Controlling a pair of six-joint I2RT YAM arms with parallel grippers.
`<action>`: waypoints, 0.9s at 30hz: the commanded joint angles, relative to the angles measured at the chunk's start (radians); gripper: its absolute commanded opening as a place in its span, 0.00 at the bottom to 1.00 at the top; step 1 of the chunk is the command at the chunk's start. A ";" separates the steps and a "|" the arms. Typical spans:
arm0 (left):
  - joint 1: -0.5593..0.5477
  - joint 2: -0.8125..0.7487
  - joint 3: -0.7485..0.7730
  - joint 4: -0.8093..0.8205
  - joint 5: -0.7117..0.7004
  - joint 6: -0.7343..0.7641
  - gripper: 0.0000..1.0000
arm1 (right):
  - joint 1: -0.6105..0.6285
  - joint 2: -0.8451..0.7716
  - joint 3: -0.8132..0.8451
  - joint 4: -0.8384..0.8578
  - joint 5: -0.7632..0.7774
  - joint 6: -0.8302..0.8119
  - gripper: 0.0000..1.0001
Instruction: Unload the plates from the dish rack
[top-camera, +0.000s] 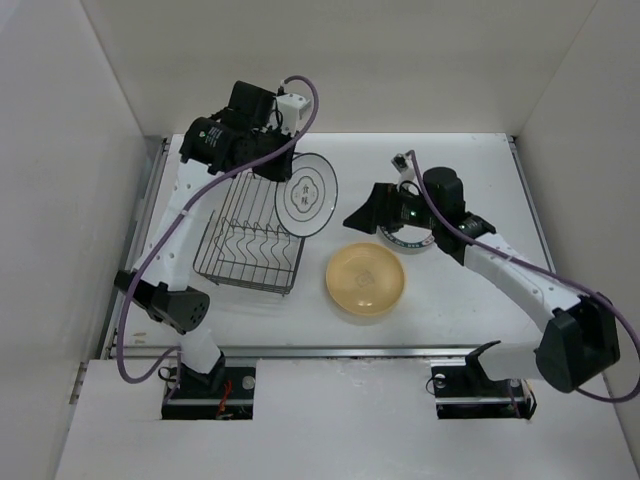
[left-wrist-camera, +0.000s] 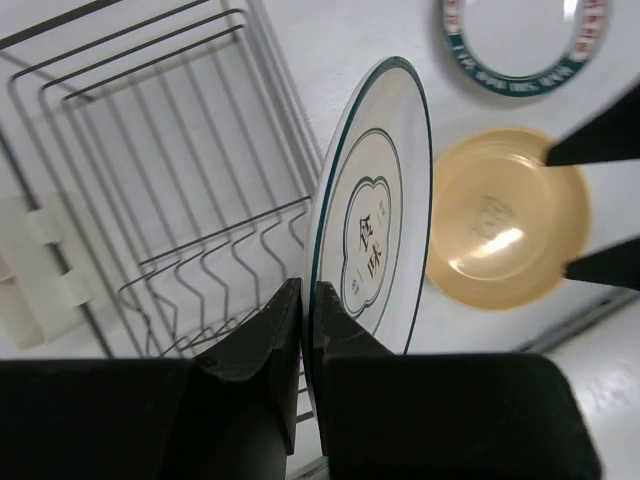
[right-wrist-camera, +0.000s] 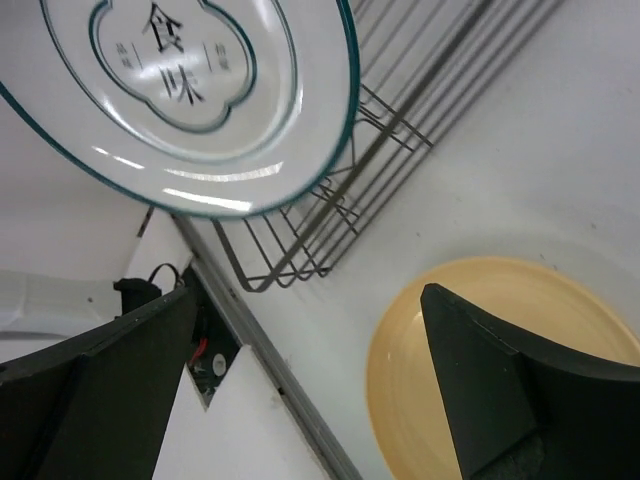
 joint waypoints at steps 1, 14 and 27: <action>0.058 -0.041 0.000 0.052 0.334 0.017 0.00 | -0.002 0.062 0.082 0.198 -0.154 -0.039 1.00; 0.135 0.063 -0.020 0.072 0.853 0.037 0.00 | -0.103 0.231 0.132 0.434 -0.347 0.121 0.20; 0.135 0.120 0.043 0.138 -0.166 -0.060 1.00 | -0.339 0.219 0.037 0.415 -0.249 0.357 0.00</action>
